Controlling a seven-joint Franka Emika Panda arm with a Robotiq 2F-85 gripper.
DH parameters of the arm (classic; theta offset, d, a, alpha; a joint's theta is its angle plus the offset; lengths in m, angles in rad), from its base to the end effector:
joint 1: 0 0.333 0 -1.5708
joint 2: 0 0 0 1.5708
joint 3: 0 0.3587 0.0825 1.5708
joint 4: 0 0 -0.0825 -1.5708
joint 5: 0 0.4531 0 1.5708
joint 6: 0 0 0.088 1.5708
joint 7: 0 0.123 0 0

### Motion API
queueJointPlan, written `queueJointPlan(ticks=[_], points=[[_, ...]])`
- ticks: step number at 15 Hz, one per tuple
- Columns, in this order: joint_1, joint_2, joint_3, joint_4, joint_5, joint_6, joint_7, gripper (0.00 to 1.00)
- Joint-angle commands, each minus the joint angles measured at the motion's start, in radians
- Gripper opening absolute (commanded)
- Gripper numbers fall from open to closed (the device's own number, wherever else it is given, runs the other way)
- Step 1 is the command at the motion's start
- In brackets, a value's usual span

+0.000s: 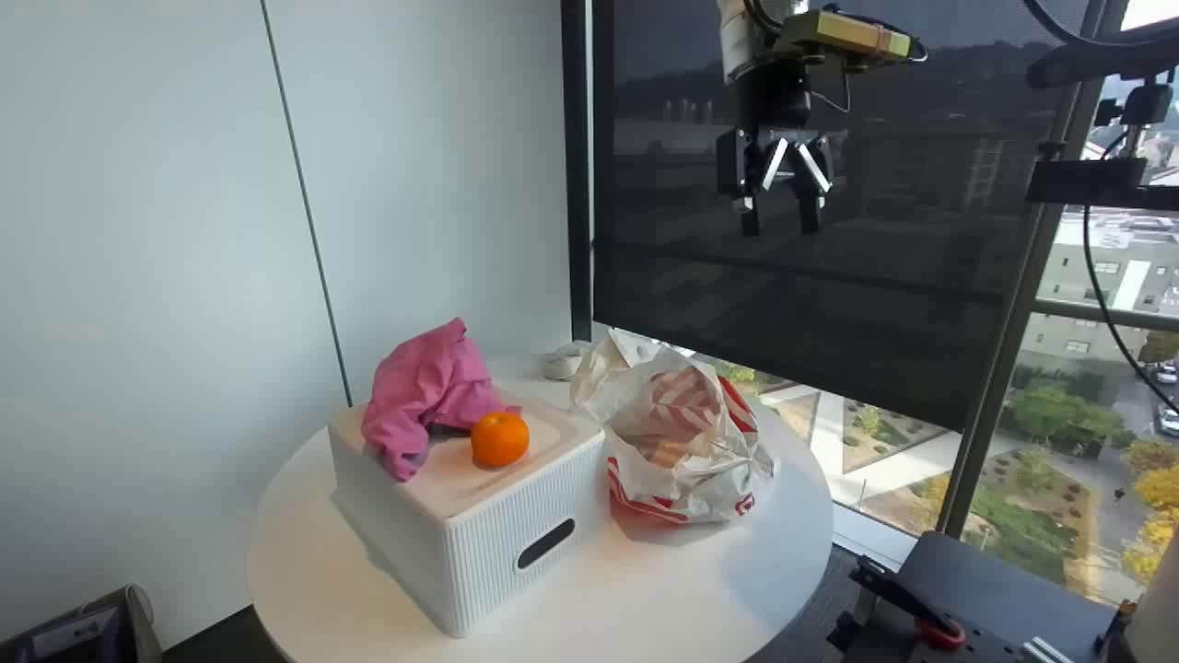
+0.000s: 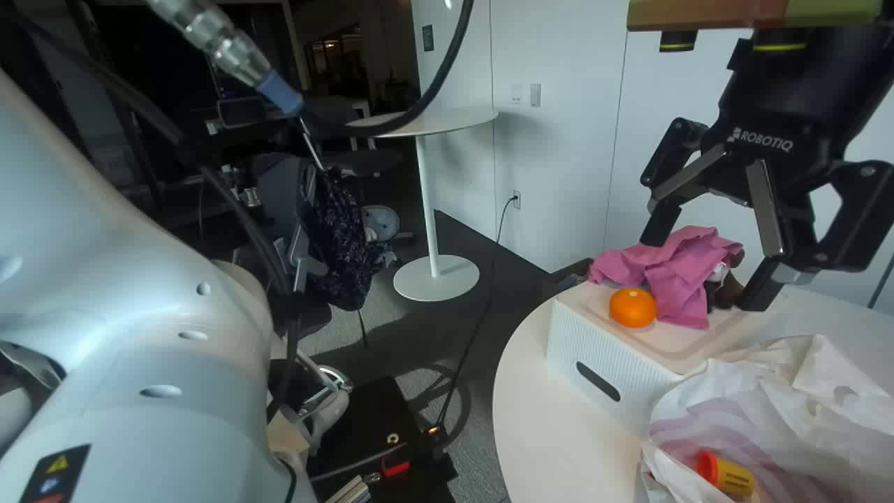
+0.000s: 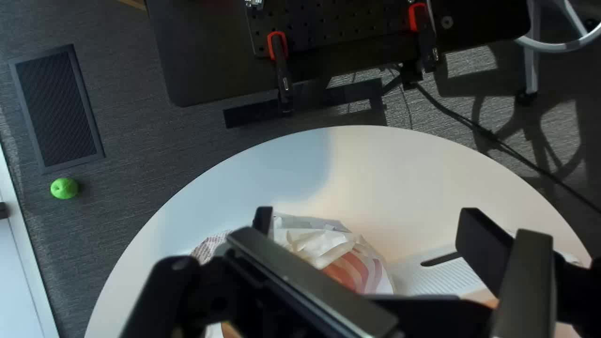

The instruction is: Remove the items from the white basket and put them in the plastic bag

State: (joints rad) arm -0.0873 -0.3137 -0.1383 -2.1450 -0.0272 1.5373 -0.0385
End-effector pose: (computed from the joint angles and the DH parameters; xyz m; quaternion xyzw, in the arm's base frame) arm 0.4621 -0.1144 0.5178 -0.9854 0.0844 0.1456 0.0264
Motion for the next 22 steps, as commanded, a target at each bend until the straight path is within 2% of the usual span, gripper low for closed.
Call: queueJointPlan(ticks=[1,5,7,12,17,22], points=[[-0.008,0.001,0.007,0.005,0.002,-0.001,-0.002,1.00],[-0.005,0.003,0.009,0.005,0.003,-0.001,-0.005,1.00],[0.017,0.018,0.018,-0.017,0.040,0.011,-0.035,1.00],[0.109,0.115,0.115,-0.063,0.147,0.216,-0.045,1.00],[0.183,0.293,0.208,-0.001,0.208,0.431,-0.020,1.00],[0.227,0.430,0.266,0.018,0.135,0.666,0.037,1.00]])
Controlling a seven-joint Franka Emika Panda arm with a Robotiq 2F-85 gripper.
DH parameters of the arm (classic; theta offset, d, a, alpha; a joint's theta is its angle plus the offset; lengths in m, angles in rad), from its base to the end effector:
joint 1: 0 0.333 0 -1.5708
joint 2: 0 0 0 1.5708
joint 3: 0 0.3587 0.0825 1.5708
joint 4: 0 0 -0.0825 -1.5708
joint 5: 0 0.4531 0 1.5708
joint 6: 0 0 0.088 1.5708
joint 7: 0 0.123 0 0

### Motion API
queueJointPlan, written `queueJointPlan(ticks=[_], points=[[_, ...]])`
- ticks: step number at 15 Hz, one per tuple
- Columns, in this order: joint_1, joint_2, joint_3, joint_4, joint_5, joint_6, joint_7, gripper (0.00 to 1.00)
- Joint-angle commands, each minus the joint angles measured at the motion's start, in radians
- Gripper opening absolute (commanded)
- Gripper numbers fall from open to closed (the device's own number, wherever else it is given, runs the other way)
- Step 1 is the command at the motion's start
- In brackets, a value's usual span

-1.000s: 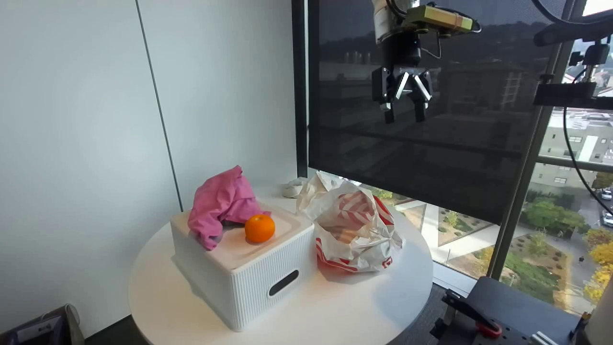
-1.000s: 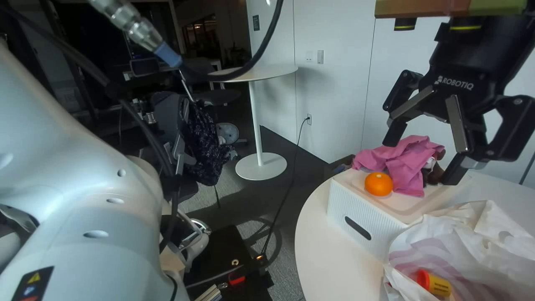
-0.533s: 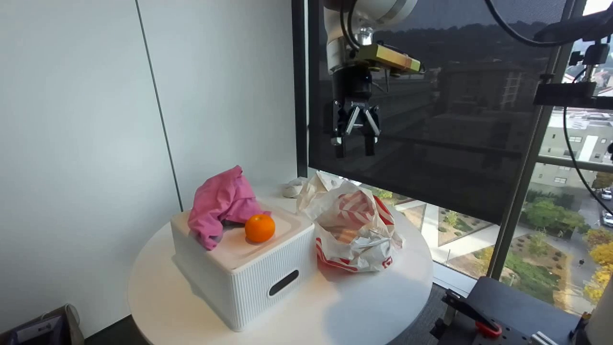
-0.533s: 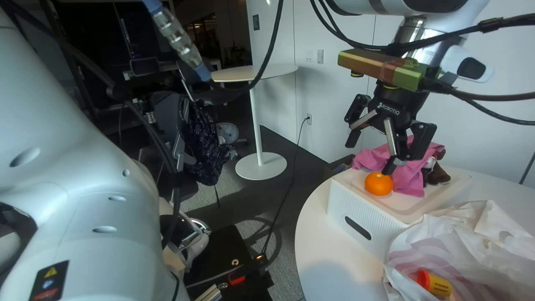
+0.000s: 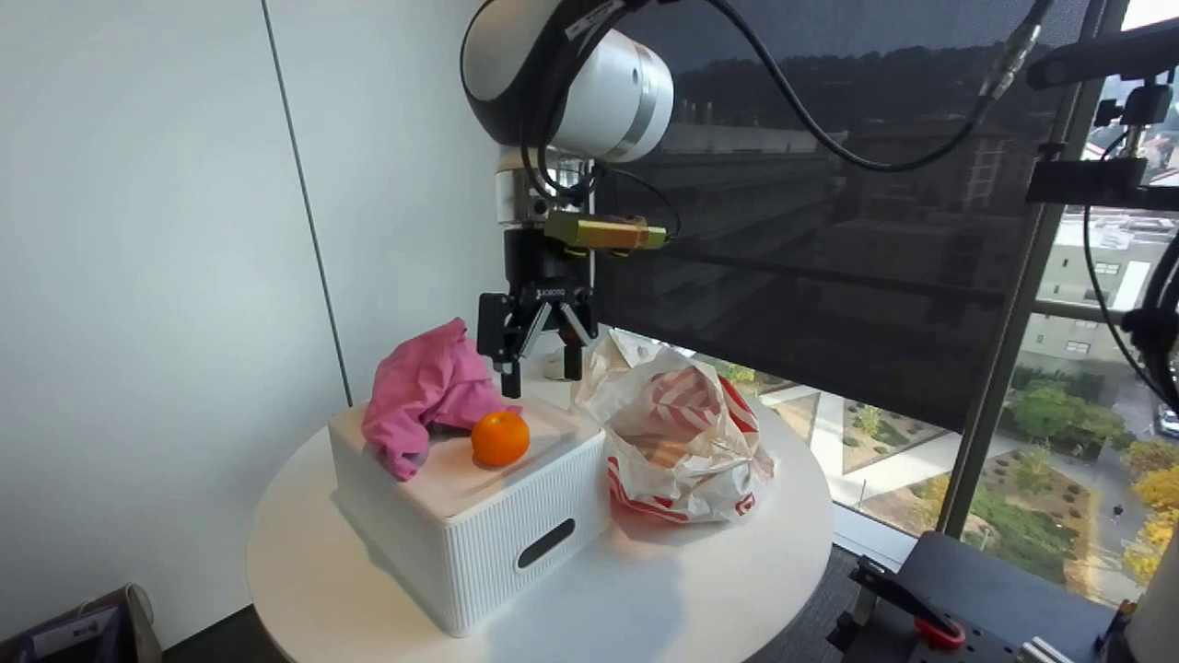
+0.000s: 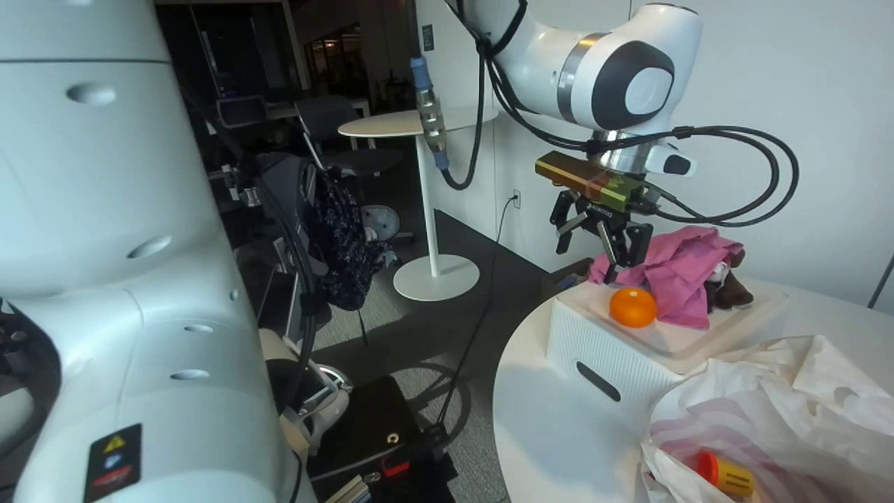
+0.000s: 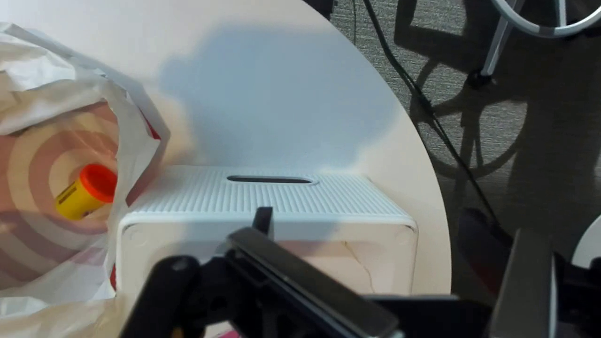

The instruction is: Remove the items from the white basket and put them in the plastic bag

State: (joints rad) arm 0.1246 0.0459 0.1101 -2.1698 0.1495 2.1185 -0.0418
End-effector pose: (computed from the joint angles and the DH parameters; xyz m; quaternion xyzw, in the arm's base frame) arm 0.5685 0.1448 0.3509 -0.9921 -0.0958 0.0544 0.0594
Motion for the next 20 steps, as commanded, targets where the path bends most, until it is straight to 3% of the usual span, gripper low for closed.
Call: queueJointPlan(ticks=[1,5,9,15,20], points=[[0.020,0.090,0.022,0.047,-0.056,0.113,0.048,1.00],[0.036,0.162,0.025,0.049,-0.118,0.250,0.052,1.00],[0.060,0.206,0.004,0.053,-0.293,0.362,0.082,1.00],[0.073,0.286,-0.014,0.085,-0.430,0.429,0.109,1.00],[0.095,0.354,-0.069,0.132,-0.545,0.483,0.131,1.00]])
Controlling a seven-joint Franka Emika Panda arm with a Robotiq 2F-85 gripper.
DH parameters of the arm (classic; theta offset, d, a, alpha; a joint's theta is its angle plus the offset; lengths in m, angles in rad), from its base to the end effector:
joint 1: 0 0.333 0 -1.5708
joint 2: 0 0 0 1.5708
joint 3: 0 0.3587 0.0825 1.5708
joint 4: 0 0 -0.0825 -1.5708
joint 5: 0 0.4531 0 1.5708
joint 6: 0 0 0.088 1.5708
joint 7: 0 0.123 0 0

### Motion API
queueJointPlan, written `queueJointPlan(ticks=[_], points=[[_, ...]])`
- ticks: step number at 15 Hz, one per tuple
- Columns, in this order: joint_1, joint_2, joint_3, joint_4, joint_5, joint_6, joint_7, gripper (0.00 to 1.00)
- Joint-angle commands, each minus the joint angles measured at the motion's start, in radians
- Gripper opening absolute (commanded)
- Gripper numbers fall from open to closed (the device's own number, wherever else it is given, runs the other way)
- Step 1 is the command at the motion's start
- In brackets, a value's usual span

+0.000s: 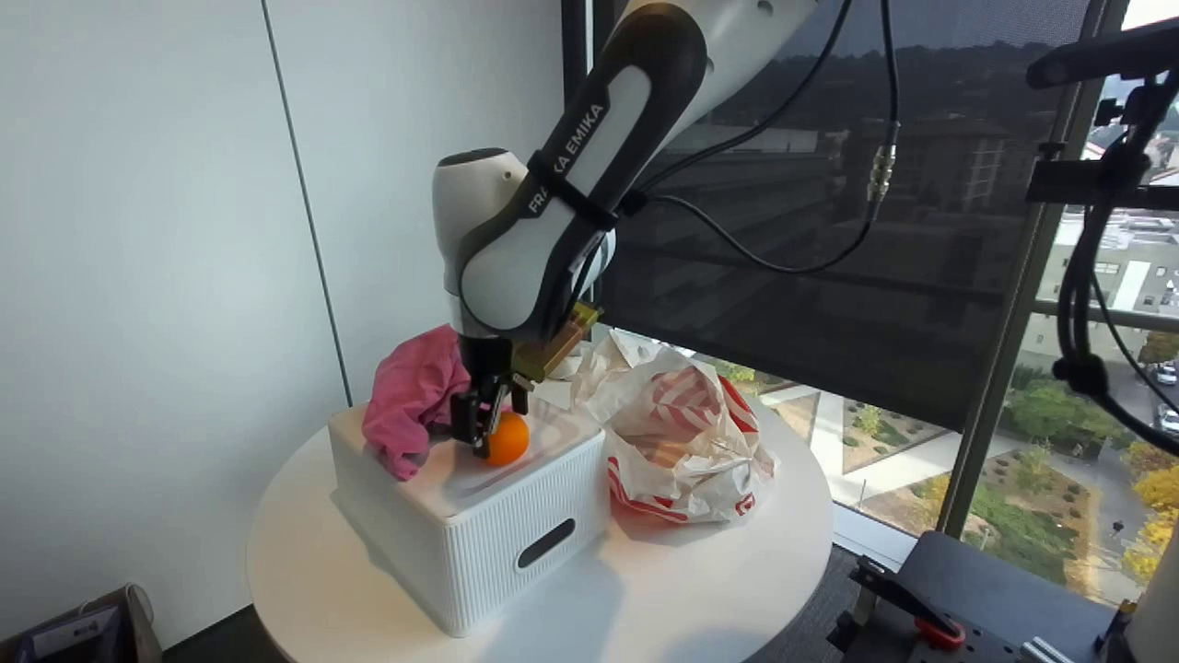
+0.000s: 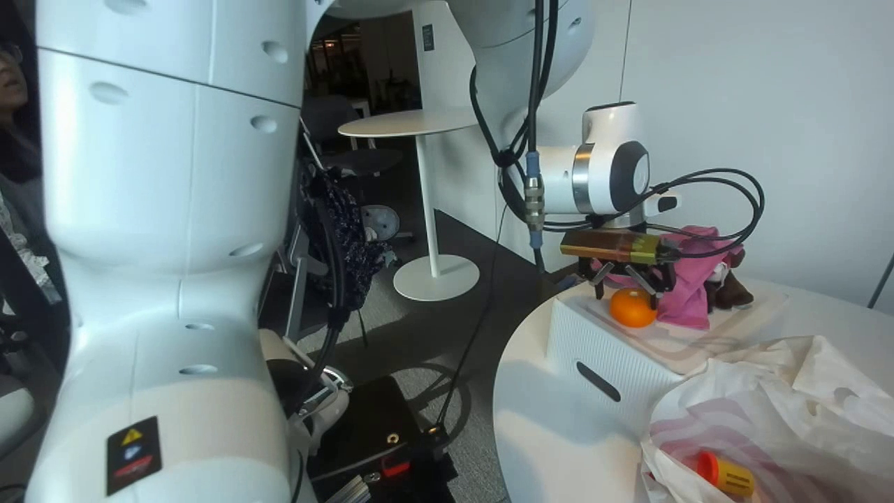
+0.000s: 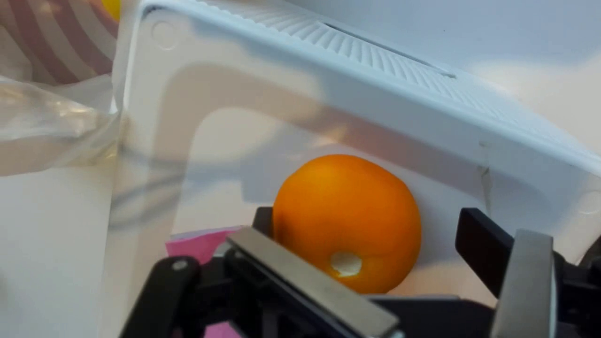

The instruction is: Remove the items from the white basket and put them in the plastic bag

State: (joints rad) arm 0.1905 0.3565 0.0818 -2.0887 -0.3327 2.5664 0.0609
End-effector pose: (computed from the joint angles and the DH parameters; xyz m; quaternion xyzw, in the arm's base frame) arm 0.6338 0.1787 0.2348 0.9668 0.2331 0.0751 0.0731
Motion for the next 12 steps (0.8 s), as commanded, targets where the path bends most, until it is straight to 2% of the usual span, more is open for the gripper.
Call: queueJointPlan(ticks=[1,3,4,5,7,9,12], points=[[0.033,0.052,-0.052,0.055,-0.081,0.046,0.030,1.00],[0.042,0.066,-0.071,0.065,-0.112,0.052,0.029,1.00],[0.042,0.069,-0.076,0.066,-0.119,0.052,0.026,0.75],[0.046,0.070,-0.085,0.067,-0.130,0.051,0.034,0.73],[0.041,0.057,-0.087,0.061,-0.118,0.033,0.027,0.58],[0.021,0.027,-0.083,0.050,-0.081,0.008,0.017,0.57],[-0.006,-0.063,-0.116,0.010,-0.053,-0.047,0.061,0.57]])
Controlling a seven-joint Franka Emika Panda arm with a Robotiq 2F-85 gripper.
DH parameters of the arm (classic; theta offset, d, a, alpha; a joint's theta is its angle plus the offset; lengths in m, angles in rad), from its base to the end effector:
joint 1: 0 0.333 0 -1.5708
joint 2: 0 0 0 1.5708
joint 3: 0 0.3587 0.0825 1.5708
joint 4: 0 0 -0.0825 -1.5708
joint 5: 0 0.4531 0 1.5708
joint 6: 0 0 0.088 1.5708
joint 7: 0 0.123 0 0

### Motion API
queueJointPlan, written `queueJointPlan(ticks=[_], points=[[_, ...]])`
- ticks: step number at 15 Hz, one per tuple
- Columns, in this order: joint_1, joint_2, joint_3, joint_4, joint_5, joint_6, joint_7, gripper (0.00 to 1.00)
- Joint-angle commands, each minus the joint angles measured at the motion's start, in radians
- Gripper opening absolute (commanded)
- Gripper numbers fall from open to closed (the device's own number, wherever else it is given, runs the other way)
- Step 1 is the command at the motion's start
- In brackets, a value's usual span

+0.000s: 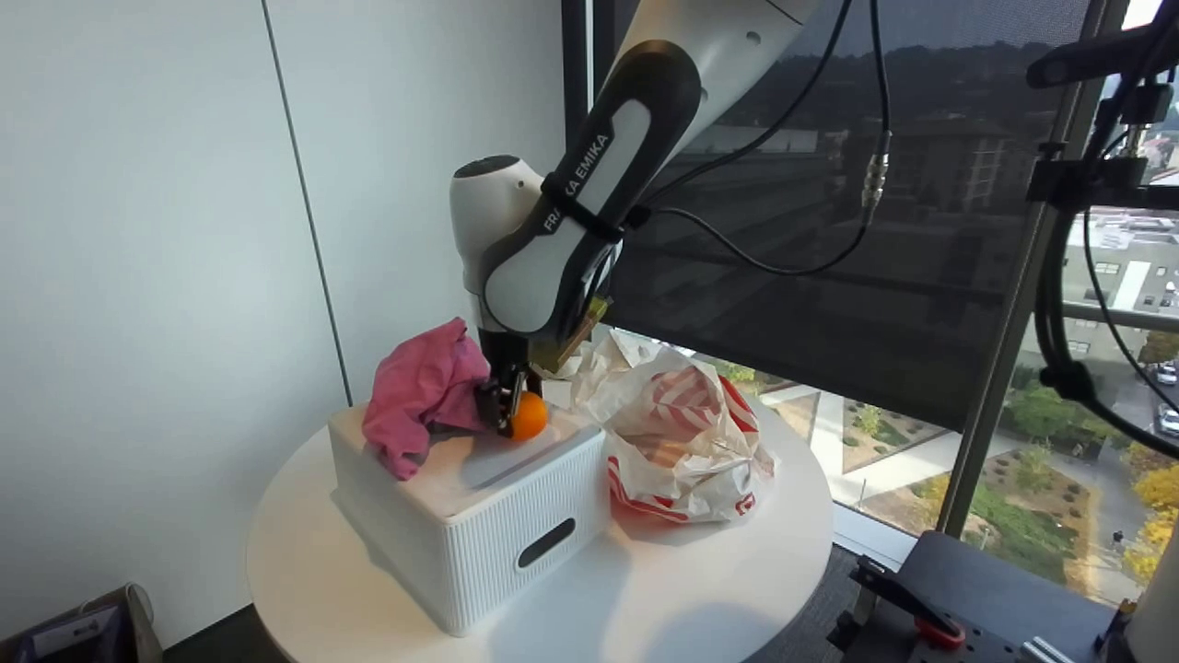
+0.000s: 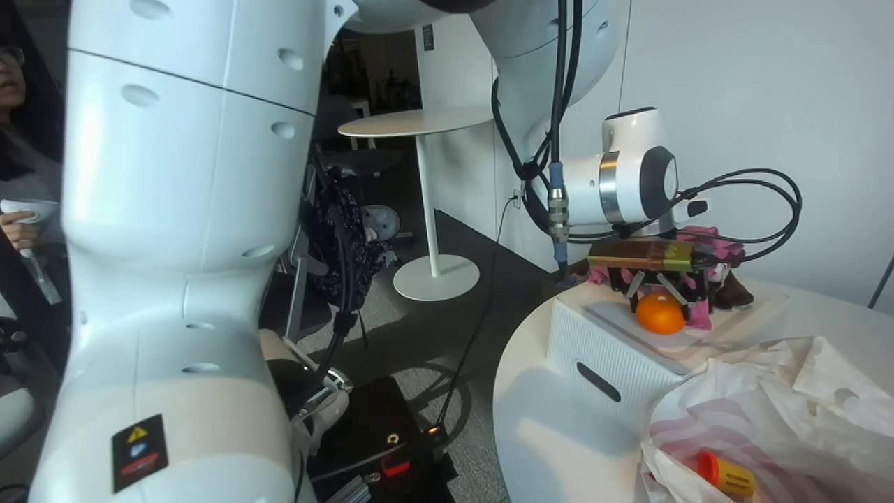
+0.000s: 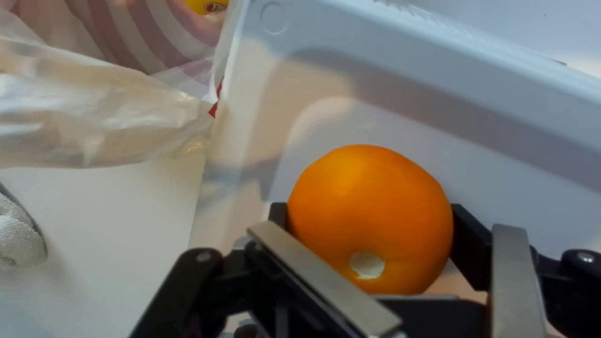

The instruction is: Remove the items from the white basket and put them in the plastic bag

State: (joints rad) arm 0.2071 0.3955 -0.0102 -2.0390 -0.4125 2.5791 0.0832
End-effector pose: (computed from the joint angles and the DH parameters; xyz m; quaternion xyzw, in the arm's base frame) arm 0.6619 0.1358 0.2318 0.9650 0.2206 0.0870 0.1123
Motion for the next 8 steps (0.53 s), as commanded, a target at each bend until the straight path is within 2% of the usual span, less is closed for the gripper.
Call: queueJointPlan(ticks=[1,6,8], points=[[-0.040,-0.141,-0.040,-0.057,0.033,-0.089,0.057,0.57],[-0.126,-0.256,-0.103,-0.121,0.001,-0.262,0.167,0.57],[-0.161,-0.249,-0.110,-0.152,-0.003,-0.241,0.207,0.57]])
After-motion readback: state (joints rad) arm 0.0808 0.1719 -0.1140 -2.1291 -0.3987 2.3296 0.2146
